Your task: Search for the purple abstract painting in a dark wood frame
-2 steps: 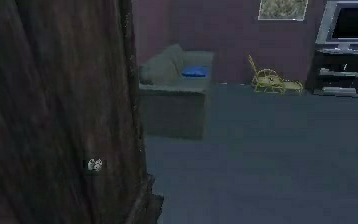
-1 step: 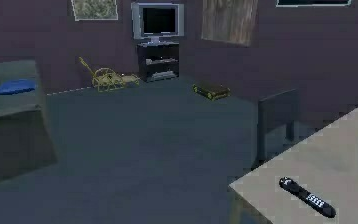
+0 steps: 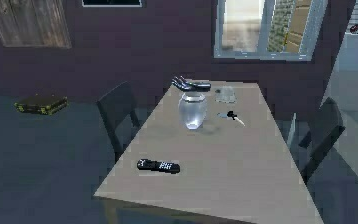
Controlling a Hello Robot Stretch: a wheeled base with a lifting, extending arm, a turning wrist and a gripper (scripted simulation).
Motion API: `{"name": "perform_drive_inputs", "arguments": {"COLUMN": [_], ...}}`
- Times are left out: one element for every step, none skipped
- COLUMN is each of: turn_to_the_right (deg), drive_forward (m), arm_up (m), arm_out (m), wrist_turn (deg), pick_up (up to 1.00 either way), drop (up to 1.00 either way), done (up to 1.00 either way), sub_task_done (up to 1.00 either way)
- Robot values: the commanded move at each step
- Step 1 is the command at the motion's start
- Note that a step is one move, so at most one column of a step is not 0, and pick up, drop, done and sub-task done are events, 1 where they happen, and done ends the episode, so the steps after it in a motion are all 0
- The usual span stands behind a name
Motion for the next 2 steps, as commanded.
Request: {"name": "perform_drive_inputs", "arguments": {"turn_to_the_right": [9.0, 0.0], "drive_forward": [0.00, 0.05], "arm_up": [0.00, 0.00], "arm_out": [0.00, 0.00], "wrist_turn": [0.0, 0.0], "pick_up": [0.00, 0.00], "drop": [0.00, 0.00], "done": [0.00, 0.00], "sub_task_done": [0.00, 0.00]}}
